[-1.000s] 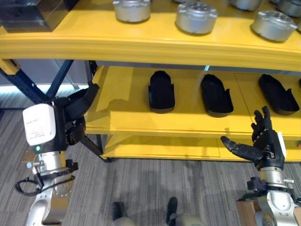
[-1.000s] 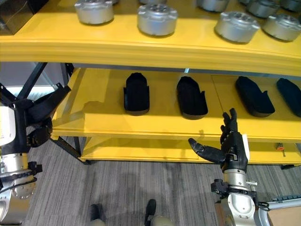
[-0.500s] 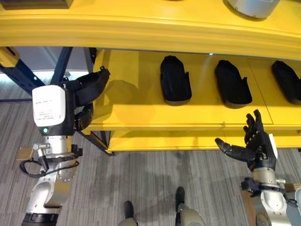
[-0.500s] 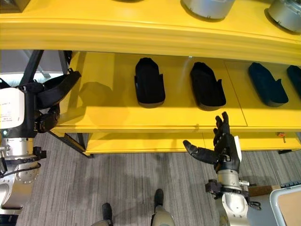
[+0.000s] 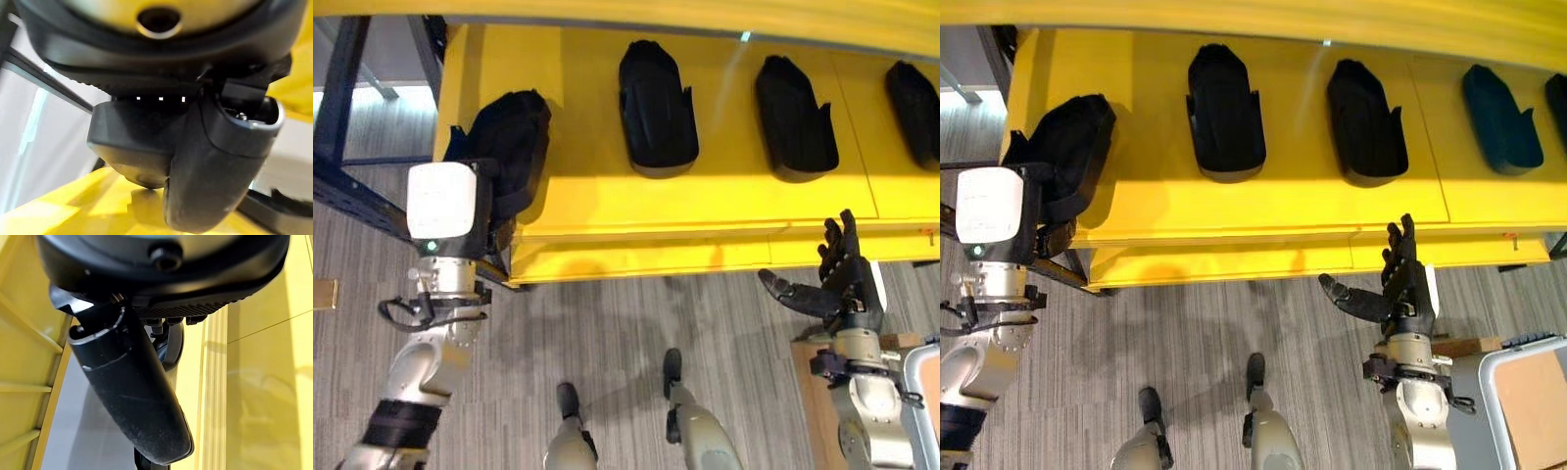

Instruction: Move parts from the plastic box to the shelf.

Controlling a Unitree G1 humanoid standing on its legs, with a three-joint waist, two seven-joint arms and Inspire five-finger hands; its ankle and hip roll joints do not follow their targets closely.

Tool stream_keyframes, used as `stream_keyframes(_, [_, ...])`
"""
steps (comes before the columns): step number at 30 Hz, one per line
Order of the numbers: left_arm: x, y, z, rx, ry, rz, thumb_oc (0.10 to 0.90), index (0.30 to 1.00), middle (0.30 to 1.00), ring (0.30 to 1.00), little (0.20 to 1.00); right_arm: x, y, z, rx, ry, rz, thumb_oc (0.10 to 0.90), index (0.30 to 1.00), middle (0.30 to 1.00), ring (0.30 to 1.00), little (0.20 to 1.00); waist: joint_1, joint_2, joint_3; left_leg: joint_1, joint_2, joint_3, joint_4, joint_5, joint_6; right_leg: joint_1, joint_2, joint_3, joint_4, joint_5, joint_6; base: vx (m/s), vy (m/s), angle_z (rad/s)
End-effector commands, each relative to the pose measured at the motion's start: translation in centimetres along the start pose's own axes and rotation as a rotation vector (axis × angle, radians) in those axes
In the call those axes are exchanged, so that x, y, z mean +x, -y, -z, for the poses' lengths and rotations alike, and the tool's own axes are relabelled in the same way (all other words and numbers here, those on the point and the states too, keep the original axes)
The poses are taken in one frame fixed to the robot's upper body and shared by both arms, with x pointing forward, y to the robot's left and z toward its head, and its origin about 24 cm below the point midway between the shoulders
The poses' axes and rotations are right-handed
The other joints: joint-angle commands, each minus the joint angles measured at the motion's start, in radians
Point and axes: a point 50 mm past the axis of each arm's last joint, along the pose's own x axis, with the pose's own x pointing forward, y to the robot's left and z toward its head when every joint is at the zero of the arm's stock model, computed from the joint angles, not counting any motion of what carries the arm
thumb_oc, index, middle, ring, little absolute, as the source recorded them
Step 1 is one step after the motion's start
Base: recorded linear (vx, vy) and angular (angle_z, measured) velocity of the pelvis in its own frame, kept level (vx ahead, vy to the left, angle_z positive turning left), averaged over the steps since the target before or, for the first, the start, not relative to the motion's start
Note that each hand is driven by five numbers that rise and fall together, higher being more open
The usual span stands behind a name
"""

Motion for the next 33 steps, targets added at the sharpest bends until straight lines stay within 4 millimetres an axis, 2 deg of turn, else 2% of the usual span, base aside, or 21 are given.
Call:
stream_keyframes(1, [1.6,-0.7,0.5,0.114,0.078,0.022,0.4,0.3,0.3,0.3,0.3,1.5,0.8,-4.2,-0.002,0.233,0.008,0.9,1.0,1.0,1.0,1.0,-0.037,-0.015,-0.029,-0.073,0.061,0.002,0.085,-0.006,0.027,0.08,-0.06,-0.001,0.085,-0.179,0.047,0.0,0.0,0.0])
stream_keyframes(8, [2.2,0.4,1.0,0.178,0.079,0.093,0.4,0.3,0.3,0.3,0.3,1.9,0.6,-4.2,0.005,0.241,0.004,0.9,1.0,1.0,1.0,1.0,-0.048,-0.014,-0.013,-0.075,0.065,0.012,0.079,-0.002,0.024,0.062,-0.056,0.006,0.089,-0.174,0.048,-0.01,0.001,-0.07])
stream_keyframes(14, [4.3,0.5,1.7,0.263,0.057,0.131,0.4,0.3,0.3,0.3,0.3,2.1,0.4,-4.4,0.009,0.243,-0.024,0.9,1.0,1.0,1.0,1.0,-0.06,-0.01,-0.001,-0.08,0.065,0.01,0.078,-0.001,0.02,0.056,-0.056,0.002,0.086,-0.171,0.049,0.0,0.0,-0.03])
stream_keyframes(20, [5.6,0.4,2.9,0.308,-0.019,0.149,0.4,0.3,0.3,0.3,0.3,2.0,0.2,-4.7,0.016,0.248,-0.052,0.9,1.0,1.0,1.0,1.0,-0.072,-0.014,0.006,-0.091,0.066,0.009,0.088,-0.005,0.02,0.047,-0.057,0.005,0.088,-0.166,0.051,0.0,-0.001,-0.02])
stream_keyframes(23, [5.8,0.4,3.4,0.314,-0.059,0.153,0.4,0.3,0.3,0.3,0.3,1.9,0.1,-4.7,0.019,0.246,-0.067,0.9,1.0,1.0,1.0,1.0,-0.073,-0.016,0.009,-0.094,0.067,0.008,0.092,-0.007,0.021,0.044,-0.058,0.005,0.09,-0.165,0.051,0.03,0.001,-0.02])
stream_keyframes(24, [5.8,0.4,3.5,0.317,-0.067,0.156,0.4,0.3,0.3,0.3,0.3,1.9,0.1,-4.8,0.021,0.245,-0.07,0.9,1.0,1.0,1.0,1.0,-0.072,-0.014,0.004,-0.085,0.067,-0.003,0.09,-0.029,0.013,0.053,-0.055,0.011,0.089,-0.181,0.057,0.08,0.009,0.0])
stream_keyframes(26, [5.7,0.6,4.0,0.322,-0.098,0.17,0.4,0.3,0.3,0.3,0.3,1.8,0.0,-4.8,0.022,0.247,-0.077,0.9,1.0,1.0,1.0,1.0,-0.073,-0.015,0.006,-0.087,0.066,-0.003,0.091,-0.029,0.012,0.052,-0.056,0.01,0.088,-0.18,0.058,0.0,0.0,0.0])
stream_keyframes(27, [5.8,0.6,4.2,0.317,-0.116,0.171,0.4,0.3,0.3,0.3,0.3,1.8,-0.1,-4.9,0.027,0.249,-0.082,0.9,1.0,1.0,1.0,1.0,-0.075,-0.019,0.012,-0.1,0.066,0.008,0.098,-0.011,0.021,0.043,-0.058,0.004,0.091,-0.165,0.052,0.0,0.0,0.0])
stream_keyframes(28, [5.7,0.6,4.5,0.316,-0.136,0.171,0.4,0.3,0.3,0.3,0.3,1.7,0.0,-5.0,0.027,0.248,-0.083,0.9,1.0,1.0,1.0,1.0,-0.074,-0.017,0.008,-0.093,0.067,-0.005,0.099,-0.034,0.012,0.052,-0.055,0.01,0.089,-0.181,0.058,0.0,0.0,0.0])
stream_keyframes(33, [5.2,0.6,5.9,0.313,-0.212,0.18,0.4,0.3,0.3,0.3,0.3,1.7,-0.1,-5.2,0.024,0.253,-0.091,0.9,1.0,1.0,1.0,1.0,-0.069,-0.022,0.01,-0.102,0.07,-0.01,0.101,-0.033,0.01,0.05,-0.054,0.006,0.087,-0.18,0.056,0.02,-0.004,-0.03])
